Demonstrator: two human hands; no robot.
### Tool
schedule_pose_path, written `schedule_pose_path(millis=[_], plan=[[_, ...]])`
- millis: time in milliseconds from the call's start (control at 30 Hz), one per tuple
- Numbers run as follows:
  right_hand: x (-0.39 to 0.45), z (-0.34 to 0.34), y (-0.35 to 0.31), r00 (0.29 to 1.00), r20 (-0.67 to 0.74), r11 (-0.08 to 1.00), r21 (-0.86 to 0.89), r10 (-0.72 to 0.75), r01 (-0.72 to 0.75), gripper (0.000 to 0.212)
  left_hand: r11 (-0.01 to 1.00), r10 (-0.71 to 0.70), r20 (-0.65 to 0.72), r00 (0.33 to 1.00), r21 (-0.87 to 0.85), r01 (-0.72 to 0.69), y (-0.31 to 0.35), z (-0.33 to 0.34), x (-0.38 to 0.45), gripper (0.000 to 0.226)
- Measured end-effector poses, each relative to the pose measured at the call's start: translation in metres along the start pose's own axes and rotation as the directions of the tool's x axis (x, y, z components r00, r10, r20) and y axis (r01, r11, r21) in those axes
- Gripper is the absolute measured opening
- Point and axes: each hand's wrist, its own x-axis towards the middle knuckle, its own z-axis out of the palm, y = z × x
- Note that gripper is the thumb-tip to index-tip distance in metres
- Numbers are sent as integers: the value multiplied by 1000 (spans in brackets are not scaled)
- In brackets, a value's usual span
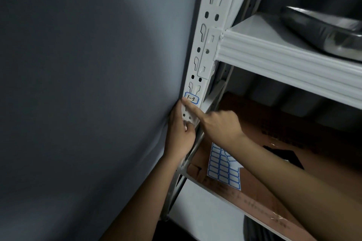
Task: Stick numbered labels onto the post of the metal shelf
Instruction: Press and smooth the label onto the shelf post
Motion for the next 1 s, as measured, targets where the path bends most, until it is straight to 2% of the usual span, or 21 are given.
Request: schedule_pose_path(millis=[67, 133, 233, 367, 467, 533, 567, 600, 767, 1000], plan=[[1, -7, 3, 996, 87, 1000, -30, -5, 8, 95, 1000, 0, -3, 1000, 3, 0, -1, 1, 0, 73], [0, -10, 9, 1000, 23, 1000, -7, -12, 13, 92, 1000, 1, -2, 1000, -2, -1, -2, 1, 0, 75], [0, -14, 10, 997, 56, 998, -19, 61, -60, 97, 1000, -9, 3, 1000, 0, 9, -1, 1, 0, 76], [-7, 4, 7, 997, -54, 996, 68, 53, -50, 101, 999, -35, 19, 999, 21, 34, -1, 2, -2, 71], [-11, 14, 13, 1000, 7, 998, 64, 22, -23, 100, 1000, -24, 24, 999, 3, 24, -2, 1, -2, 71], [-13, 4, 14, 989, 145, 1000, 25, -7, 3, 99, 1000, -25, 24, 999, -9, 25, -4, 2, -2, 72], [-13, 5, 16, 987, 155, 999, 9, -49, 48, 95, 999, -33, 25, 999, -12, 34, -4, 2, -2, 72], [-13, 6, 17, 990, 127, 998, -4, -61, 62, 90, 999, -40, 25, 999, -7, 41, -3, 2, -3, 72], [-11, 4, 21, 995, -48, 995, 58, 84, -81, 85, 999, -40, 25, 999, 36, 40, -3, 4, -2, 74], [-18, 7, 8, 994, -12, 981, 162, 106, -103, 89, 998, -59, 41, 997, 40, 58, -4, 3, -3, 72]])
